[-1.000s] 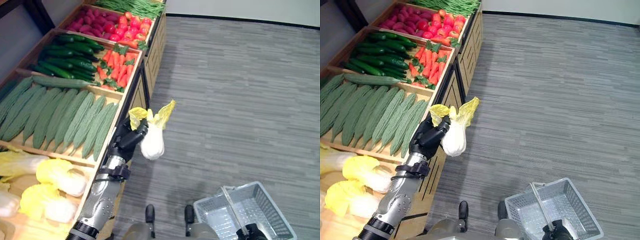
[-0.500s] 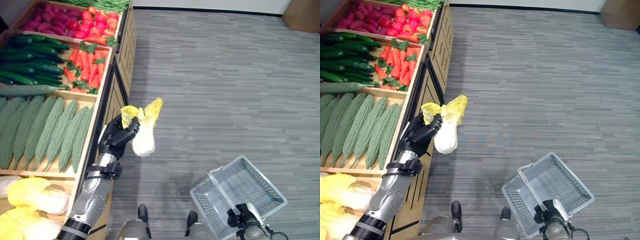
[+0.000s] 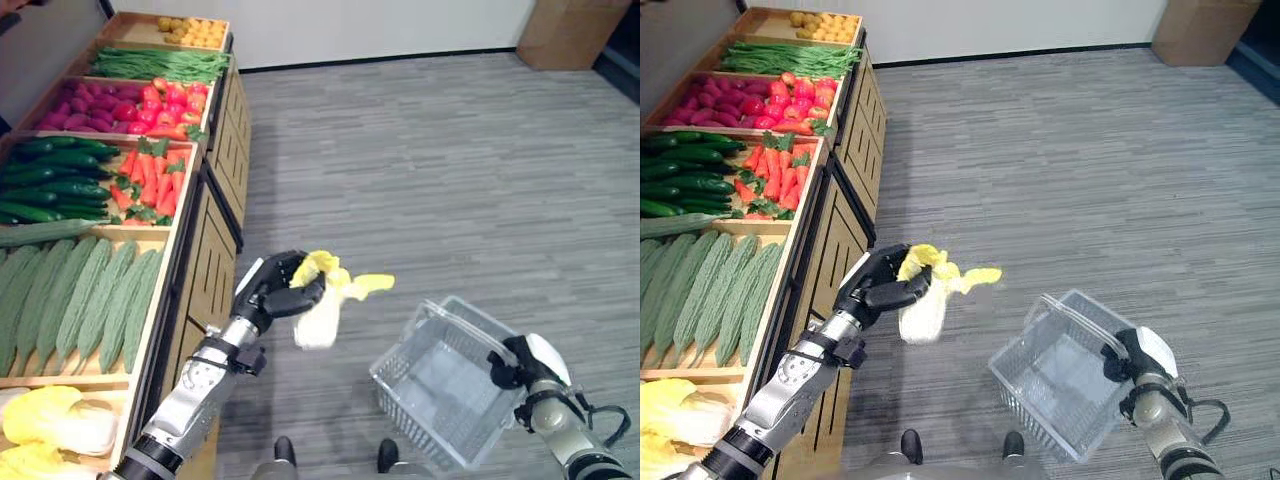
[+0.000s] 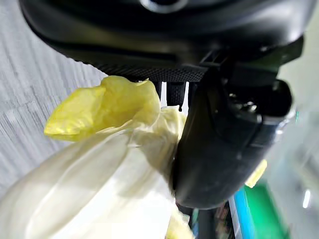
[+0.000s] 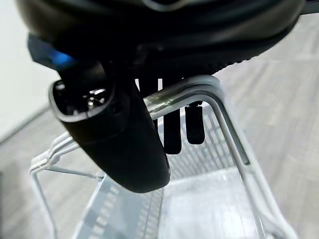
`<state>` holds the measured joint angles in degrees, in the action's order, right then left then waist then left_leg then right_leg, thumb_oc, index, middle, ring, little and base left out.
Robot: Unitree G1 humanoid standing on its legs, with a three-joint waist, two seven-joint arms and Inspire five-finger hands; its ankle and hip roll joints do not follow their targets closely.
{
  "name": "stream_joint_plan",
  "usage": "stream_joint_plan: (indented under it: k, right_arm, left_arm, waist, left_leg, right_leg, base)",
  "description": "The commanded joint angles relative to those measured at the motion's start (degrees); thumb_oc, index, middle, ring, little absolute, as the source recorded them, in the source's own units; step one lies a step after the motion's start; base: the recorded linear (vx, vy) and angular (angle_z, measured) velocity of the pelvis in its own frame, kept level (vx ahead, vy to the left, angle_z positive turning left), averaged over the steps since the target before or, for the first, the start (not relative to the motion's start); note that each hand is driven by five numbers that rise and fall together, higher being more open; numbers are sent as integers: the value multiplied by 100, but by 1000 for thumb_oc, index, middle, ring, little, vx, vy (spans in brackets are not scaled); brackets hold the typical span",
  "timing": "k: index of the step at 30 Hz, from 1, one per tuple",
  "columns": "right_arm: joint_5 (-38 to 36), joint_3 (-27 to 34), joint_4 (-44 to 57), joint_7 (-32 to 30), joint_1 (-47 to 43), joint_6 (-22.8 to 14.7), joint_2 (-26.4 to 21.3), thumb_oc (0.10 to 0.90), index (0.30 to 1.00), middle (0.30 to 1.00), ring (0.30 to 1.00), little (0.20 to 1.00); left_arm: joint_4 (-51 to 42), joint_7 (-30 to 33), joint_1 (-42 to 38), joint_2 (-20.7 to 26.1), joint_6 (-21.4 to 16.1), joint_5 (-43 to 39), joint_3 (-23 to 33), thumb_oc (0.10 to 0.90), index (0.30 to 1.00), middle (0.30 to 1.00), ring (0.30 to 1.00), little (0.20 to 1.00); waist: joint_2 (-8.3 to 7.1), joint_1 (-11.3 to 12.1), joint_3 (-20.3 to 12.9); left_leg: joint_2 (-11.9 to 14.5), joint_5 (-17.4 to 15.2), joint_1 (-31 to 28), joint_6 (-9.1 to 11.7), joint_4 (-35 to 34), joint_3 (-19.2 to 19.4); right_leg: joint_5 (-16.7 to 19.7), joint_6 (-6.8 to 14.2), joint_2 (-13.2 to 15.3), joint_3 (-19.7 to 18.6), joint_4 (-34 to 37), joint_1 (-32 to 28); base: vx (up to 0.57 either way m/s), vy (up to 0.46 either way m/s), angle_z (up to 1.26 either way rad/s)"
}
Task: Get the vegetables into the basket
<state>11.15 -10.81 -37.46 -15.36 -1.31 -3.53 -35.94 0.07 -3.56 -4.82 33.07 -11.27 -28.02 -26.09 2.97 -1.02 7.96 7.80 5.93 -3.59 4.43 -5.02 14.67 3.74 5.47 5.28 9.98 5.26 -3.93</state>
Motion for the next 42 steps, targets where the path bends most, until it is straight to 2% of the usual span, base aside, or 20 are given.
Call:
stream_joint_plan:
  k: [1,5,14,21,25,29,37,38,39,40,41,42]
  right_arm:
    - [-507,-32,825,-86,-756,-927,-176,400,300,300,300,300]
    - [-594,-118,999,-39,-920,-966,-159,400,300,300,300,300]
    - [-715,-602,1289,-51,-1850,-1061,-51,400,300,300,300,300]
    - [-949,-943,1445,-101,-2353,-1137,356,400,300,300,300,300]
    - [-1117,-1021,1740,-51,-2345,-1197,534,400,300,300,300,300]
    - [-1689,-1123,2603,271,-2020,-1390,830,400,300,300,300,300]
    - [-2178,-1276,3313,603,-1595,-1501,891,400,300,300,300,300]
    - [-2214,-1337,3433,653,-1547,-1530,867,400,300,300,300,300]
    - [-2229,-1368,3507,676,-1475,-1558,827,400,300,300,300,300]
    - [-2230,-1367,3511,676,-1471,-1557,824,400,300,300,300,300]
    - [-2201,-1382,3558,688,-1422,-1568,795,400,300,300,300,300]
    - [-2199,-1382,3563,687,-1414,-1565,789,400,300,300,300,300]
  left_arm:
    - [-243,-54,-1007,161,-659,812,-298,400,300,300,300,300]
    - [-116,20,-1256,218,-711,1173,-537,400,300,300,300,300]
    - [278,280,-2071,244,-849,2616,-1481,400,300,300,300,300]
    - [902,436,-2806,4,-939,4228,-2172,400,300,300,300,300]
    - [1219,666,-2809,-172,-896,4608,-2176,400,300,300,300,300]
    - [1788,1021,-2705,-423,-747,5316,-2087,400,300,300,300,300]
    - [2422,1416,-2568,-573,-612,6097,-2031,400,300,300,300,300]
    - [2634,1577,-2585,-565,-562,6425,-2062,400,300,300,300,300]
    - [2883,1758,-2600,-561,-461,6769,-2072,600,580,580,580,580]
    - [2900,1775,-2599,-573,-463,6784,-2075,696,715,715,715,715]
    - [3218,1918,-2533,-605,-325,7106,-2040,900,1000,1000,1000,1000]
    - [3252,1950,-2531,-630,-332,7131,-2044,900,1000,1000,1000,1000]
  waist:
    - [-395,57,-518]
    - [-396,50,-572]
    - [-428,58,-701]
    - [-419,50,-745]
    - [-417,39,-752]
    - [-424,-8,-754]
    - [-423,-72,-759]
    - [-424,-94,-765]
    - [-430,-105,-771]
    - [-428,-104,-772]
    - [-438,-117,-776]
    - [-433,-114,-780]
  left_leg:
    - [64,-170,22,149,5,-209]
    - [25,-216,-9,128,2,-226]
    - [-41,-288,-15,101,2,-231]
    - [-54,-297,-1,103,2,-241]
    - [-50,-295,4,102,2,-234]
    - [-45,-308,-20,106,2,-181]
    - [-30,-318,-52,123,2,-117]
    - [-19,-320,-64,129,2,-99]
    - [-11,-325,-78,136,2,-78]
    - [-12,-325,-79,136,2,-78]
    - [-5,-326,-89,145,2,-57]
    - [-5,-327,-91,145,2,-54]
  right_leg:
    - [1,442,455,261,-26,-3]
    - [14,459,484,238,-28,-20]
    - [68,524,571,227,-30,-26]
    - [88,545,601,223,-26,-17]
    - [88,547,598,230,-26,-10]
    - [91,544,597,210,-26,-7]
    - [88,551,591,173,-26,1]
    - [84,557,590,163,-26,-3]
    - [78,560,591,152,-26,-10]
    - [77,561,591,152,-26,-11]
    - [71,561,586,143,-26,-13]
    - [71,561,586,141,-26,-14]
  base:
    - [57,44,-9]
    - [15,18,0]
    - [3,9,0]
    - [0,0,0]
    - [0,0,0]
    - [0,0,0]
    - [0,0,0]
    - [0,0,0]
    - [0,0,0]
    - [0,0,0]
    - [8,-2,-4]
    - [11,-7,-5]
